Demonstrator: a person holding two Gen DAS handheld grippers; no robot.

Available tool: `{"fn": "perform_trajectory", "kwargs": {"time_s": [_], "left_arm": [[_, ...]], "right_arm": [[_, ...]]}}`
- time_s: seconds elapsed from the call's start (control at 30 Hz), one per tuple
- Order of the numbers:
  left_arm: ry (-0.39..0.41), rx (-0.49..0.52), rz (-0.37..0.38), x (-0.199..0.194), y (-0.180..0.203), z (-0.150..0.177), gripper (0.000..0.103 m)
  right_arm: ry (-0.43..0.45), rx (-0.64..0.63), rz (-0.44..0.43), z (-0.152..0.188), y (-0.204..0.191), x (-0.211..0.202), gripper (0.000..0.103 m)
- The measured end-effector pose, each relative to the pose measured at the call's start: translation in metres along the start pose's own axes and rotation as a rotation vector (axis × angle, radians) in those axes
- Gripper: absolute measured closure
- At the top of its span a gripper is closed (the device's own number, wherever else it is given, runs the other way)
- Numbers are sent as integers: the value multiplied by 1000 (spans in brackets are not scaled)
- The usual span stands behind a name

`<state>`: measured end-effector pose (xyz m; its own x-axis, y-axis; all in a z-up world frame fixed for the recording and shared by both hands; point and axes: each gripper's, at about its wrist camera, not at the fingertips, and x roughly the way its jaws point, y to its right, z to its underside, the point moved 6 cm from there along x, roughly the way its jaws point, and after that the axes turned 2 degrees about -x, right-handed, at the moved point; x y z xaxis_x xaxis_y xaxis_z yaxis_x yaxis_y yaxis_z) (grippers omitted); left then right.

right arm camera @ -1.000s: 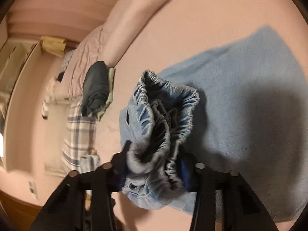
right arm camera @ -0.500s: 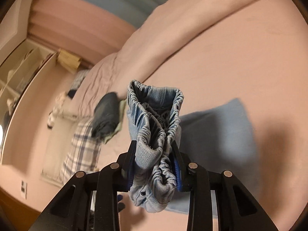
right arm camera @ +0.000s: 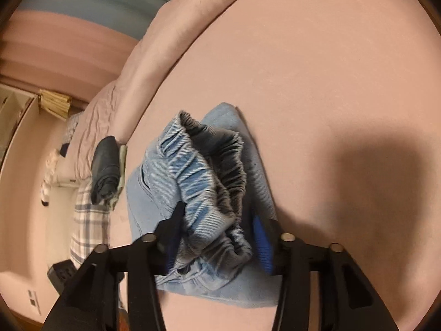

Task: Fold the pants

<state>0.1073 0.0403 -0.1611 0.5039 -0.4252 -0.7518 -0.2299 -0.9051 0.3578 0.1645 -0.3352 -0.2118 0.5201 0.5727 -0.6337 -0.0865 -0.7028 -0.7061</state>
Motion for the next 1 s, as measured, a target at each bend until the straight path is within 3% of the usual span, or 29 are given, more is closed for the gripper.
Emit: {"fn": "perform_trajectory", "kwargs": {"time_s": [0.07,0.17,0.23,0.33,0.4,0.53,0.6,0.7,0.87,0.9,1.0], "left_arm": [[12,11,3,4,7,-15,17],[36,15,22,14,18,-42,18],[37,7,56,26,27,-61,22],[-34,0,82,60,41,-80,40],[-71,14,57,80,47,-84,48],[-143,66,-15,117,49,-80,54],[-151,48,-5,128,44,-80,52],[-144,13,9,128,38,-86,52],[-84,-16,67,96,30,-84,54],[-69,-24,76,87,24,-79,53],[-56,-80,108,58,-1,-48,55]], "right_arm": [[28,-57,82,-2,-4,-13,36],[128,-236,188,-4,-26,-40,36],[168,-382,158,2,-56,-49,36],[142,-559,81,19,-95,-37,57],[93,-629,88,31,-103,-17,70],[-20,-675,163,53,-94,20,73],[-77,-673,192,63,-82,34,75],[-65,-648,160,62,-76,32,78],[-76,-634,154,58,-79,23,76],[-66,-628,130,57,-87,22,70],[-46,-598,16,49,-97,11,67]]}}
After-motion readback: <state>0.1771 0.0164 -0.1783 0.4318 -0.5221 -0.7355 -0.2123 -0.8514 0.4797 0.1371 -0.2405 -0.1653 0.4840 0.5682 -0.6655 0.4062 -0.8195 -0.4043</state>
